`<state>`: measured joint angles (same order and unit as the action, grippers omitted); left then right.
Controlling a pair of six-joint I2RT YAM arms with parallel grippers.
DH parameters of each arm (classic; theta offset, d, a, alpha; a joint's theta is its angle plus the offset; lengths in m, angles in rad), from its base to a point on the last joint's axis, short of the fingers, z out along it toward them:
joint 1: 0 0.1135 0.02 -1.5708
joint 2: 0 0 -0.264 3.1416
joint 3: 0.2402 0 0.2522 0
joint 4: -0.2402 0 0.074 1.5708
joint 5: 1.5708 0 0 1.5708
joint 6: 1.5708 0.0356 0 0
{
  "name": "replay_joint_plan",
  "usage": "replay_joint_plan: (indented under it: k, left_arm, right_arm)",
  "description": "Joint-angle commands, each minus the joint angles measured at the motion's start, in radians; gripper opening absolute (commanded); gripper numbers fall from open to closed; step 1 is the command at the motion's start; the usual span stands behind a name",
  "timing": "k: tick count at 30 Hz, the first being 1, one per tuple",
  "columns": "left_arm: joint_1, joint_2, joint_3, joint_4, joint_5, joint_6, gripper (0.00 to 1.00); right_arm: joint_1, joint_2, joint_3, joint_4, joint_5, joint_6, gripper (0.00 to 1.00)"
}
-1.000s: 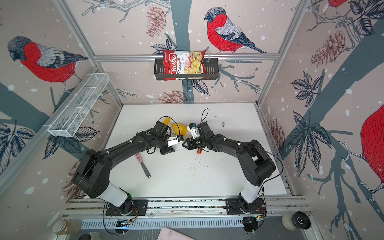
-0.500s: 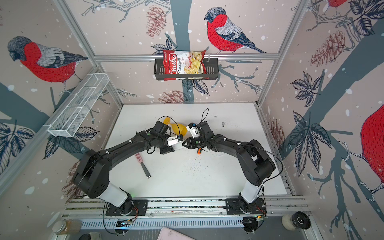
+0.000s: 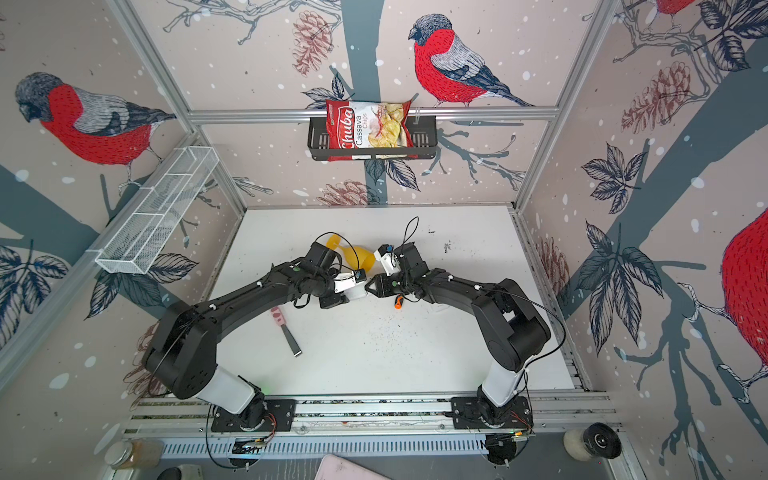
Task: Unload the batteries from the remote control
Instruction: 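Push the battery cover off the remote with the right gripper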
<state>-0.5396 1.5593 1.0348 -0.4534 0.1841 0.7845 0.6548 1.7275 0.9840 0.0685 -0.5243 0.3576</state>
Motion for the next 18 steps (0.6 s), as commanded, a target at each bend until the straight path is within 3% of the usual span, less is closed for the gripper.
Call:
replay_joint_plan:
  k: [1, 10, 18]
  left_arm:
    - [0.000, -0.005, 0.000, 0.017, 0.038, 0.000, 0.52]
    - [0.000, 0.011, 0.007, 0.013, 0.036, -0.002, 0.52]
    - [0.000, 0.021, 0.008, 0.013, 0.032, -0.004, 0.51]
  right_arm:
    - [0.000, -0.002, -0.002, -0.015, 0.046, -0.021, 0.40]
    - [-0.003, -0.032, -0.014, -0.016, 0.082, -0.022, 0.39]
    - [-0.004, -0.045, -0.018, -0.019, 0.095, -0.022, 0.28]
